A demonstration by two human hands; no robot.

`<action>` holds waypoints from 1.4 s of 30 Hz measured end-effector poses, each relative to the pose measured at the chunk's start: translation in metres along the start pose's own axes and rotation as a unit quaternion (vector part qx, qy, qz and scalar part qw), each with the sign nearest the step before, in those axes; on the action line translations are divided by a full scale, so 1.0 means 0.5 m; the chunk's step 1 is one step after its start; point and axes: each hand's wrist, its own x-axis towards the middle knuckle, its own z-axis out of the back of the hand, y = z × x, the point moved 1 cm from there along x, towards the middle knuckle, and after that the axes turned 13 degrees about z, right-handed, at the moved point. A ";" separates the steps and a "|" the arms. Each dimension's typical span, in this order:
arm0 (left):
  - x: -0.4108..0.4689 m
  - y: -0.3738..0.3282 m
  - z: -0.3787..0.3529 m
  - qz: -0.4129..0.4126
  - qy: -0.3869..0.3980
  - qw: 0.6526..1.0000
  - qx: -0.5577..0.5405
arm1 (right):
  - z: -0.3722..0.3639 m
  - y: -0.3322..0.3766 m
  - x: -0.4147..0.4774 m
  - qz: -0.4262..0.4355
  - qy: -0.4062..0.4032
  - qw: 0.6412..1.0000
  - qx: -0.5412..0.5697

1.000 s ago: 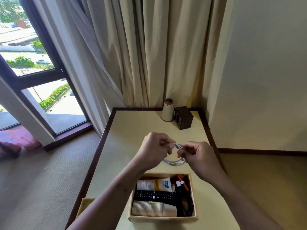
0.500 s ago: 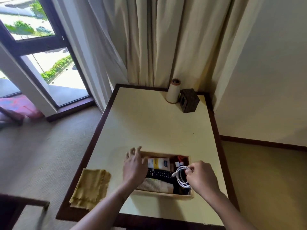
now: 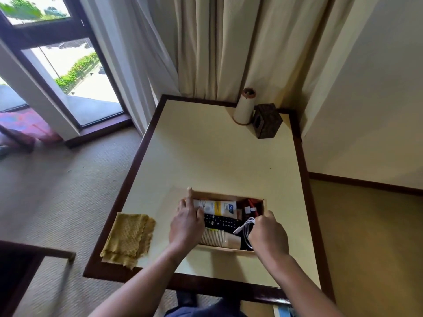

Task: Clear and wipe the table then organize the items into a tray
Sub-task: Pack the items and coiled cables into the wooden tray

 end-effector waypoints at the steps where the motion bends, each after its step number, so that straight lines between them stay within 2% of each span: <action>1: 0.000 0.000 -0.001 0.002 -0.001 1.000 0.000 | -0.003 -0.003 0.005 -0.001 -0.001 1.000 0.000; 6: -0.003 -0.001 -0.004 0.008 -0.003 1.000 0.001 | -0.015 -0.024 0.026 0.016 0.032 0.999 -0.016; 12: -0.004 0.000 -0.005 0.007 -0.006 1.000 -0.001 | -0.014 -0.026 0.027 0.100 0.021 0.991 -0.085; 15: -0.004 0.001 -0.004 0.006 -0.010 1.000 0.000 | -0.016 -0.029 0.028 0.190 0.025 0.975 -0.115; 18: -0.004 0.001 -0.003 0.006 -0.010 1.000 -0.001 | -0.018 -0.035 0.032 0.266 0.072 0.950 -0.145; 25: -0.005 0.001 -0.003 0.004 -0.014 1.000 0.001 | -0.006 -0.046 0.050 0.312 0.131 0.914 -0.222; 29: -0.008 0.000 -0.001 0.005 -0.014 1.000 -0.001 | -0.016 -0.043 0.057 0.308 0.161 0.905 -0.243; 32: -0.007 -0.001 0.000 0.005 -0.010 1.000 -0.003 | -0.018 -0.036 0.056 0.291 0.162 0.916 -0.225; 34: -0.009 -0.001 0.001 0.005 -0.010 1.000 -0.003 | -0.018 -0.040 0.051 0.272 0.129 0.937 -0.176; 37: -0.010 -0.002 0.002 0.003 -0.010 1.000 -0.003 | -0.025 -0.062 0.040 0.179 0.026 0.982 -0.061; 39: -0.010 -0.002 0.002 0.005 -0.007 1.000 -0.002 | -0.035 -0.067 0.031 0.120 -0.003 0.992 -0.043; 42: -0.009 -0.002 0.002 0.008 -0.006 1.000 -0.006 | -0.047 -0.069 0.028 0.077 -0.029 0.997 0.010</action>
